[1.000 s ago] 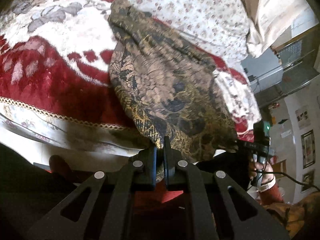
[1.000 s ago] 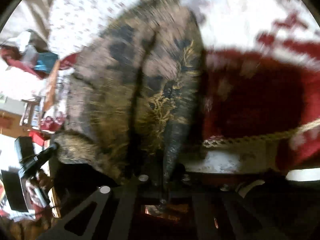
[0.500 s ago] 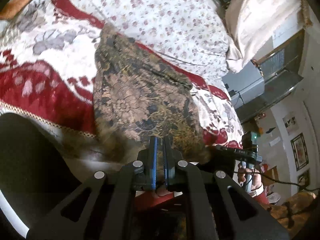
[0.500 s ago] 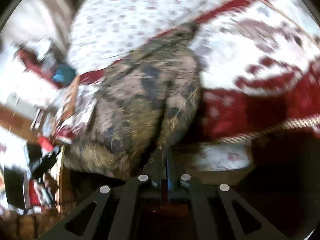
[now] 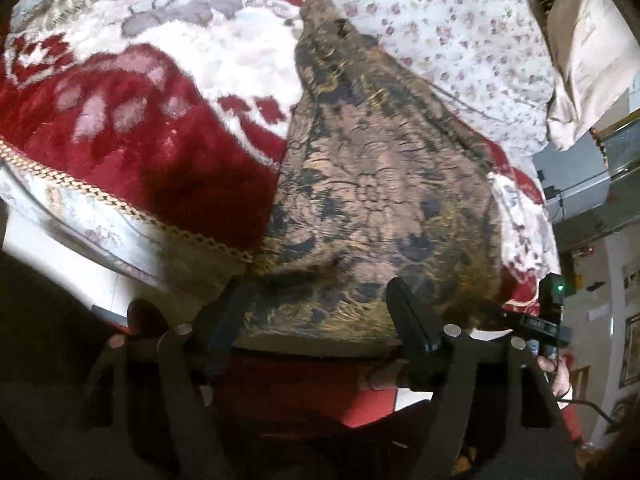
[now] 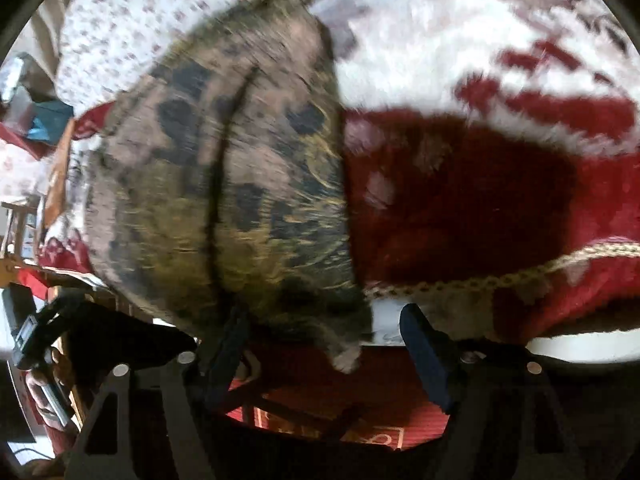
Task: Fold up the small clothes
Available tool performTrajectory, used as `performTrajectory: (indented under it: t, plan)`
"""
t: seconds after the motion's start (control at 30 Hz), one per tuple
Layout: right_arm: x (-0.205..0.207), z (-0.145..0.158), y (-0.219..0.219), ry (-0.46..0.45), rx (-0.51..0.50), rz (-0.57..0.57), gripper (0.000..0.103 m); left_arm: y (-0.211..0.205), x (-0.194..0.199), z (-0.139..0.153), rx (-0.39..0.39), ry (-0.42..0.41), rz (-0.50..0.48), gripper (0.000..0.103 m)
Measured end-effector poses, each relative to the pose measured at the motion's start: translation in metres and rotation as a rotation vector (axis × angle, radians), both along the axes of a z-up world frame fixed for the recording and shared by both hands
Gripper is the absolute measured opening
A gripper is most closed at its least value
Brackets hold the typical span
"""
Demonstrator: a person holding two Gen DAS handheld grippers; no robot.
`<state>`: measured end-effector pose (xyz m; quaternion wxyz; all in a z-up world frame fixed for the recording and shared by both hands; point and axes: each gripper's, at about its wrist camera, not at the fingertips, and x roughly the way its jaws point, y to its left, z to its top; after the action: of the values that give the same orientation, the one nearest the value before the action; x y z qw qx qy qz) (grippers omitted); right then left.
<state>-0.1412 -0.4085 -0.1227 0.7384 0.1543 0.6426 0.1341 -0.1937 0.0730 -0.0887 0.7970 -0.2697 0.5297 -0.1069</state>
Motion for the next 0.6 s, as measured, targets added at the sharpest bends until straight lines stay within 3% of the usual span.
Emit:
performTrajectory:
  t: [0.07, 0.2, 0.33, 0.47, 0.6]
  plan:
    - [0.002, -0.006, 0.005, 0.001, 0.066, 0.029, 0.035, -0.003, 0.009, -0.015, 0.016, 0.051, -0.007, 0.072]
    - [0.005, -0.006, 0.019, -0.007, 0.105, 0.107, 0.035, -0.013, 0.022, -0.042, 0.057, 0.116, -0.046, 0.072]
    - [0.005, -0.008, 0.017, 0.008, 0.189, 0.132, 0.035, -0.028, 0.028, -0.046, 0.079, 0.075, -0.102, 0.072]
    - [0.012, -0.019, 0.019, 0.045, 0.205, 0.151, 0.035, -0.035, 0.033, -0.052, 0.086, 0.086, -0.139, 0.078]
    - [0.015, -0.021, 0.014, 0.072, 0.234, 0.142, 0.035, -0.036, 0.031, -0.054, 0.066, 0.088, -0.152, 0.078]
